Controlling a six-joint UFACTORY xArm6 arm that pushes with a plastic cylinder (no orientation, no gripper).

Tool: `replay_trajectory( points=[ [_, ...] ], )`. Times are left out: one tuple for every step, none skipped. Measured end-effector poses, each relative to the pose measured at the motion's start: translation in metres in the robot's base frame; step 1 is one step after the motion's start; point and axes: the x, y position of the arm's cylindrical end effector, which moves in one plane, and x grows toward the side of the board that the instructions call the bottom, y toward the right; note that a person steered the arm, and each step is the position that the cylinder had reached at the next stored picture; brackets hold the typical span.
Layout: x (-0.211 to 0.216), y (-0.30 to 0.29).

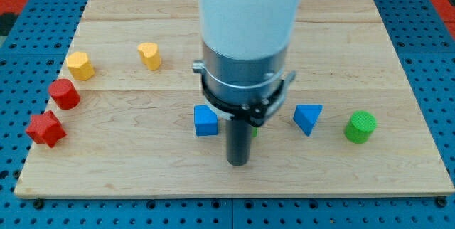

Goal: Push the red star to the bottom right side of the red circle

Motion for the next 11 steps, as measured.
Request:
replay_trajectory(
  points=[
    [-0.015,0.022],
    [-0.015,0.031],
    [0.051,0.022],
    [0.055,-0.095],
    [0.054,-0.239],
    [0.036,-0.308],
    [0.021,-0.309],
    [-0.005,-0.310],
    [-0.016,-0.309],
    [-0.037,-0.275],
    [-0.037,-0.216]
  ],
)
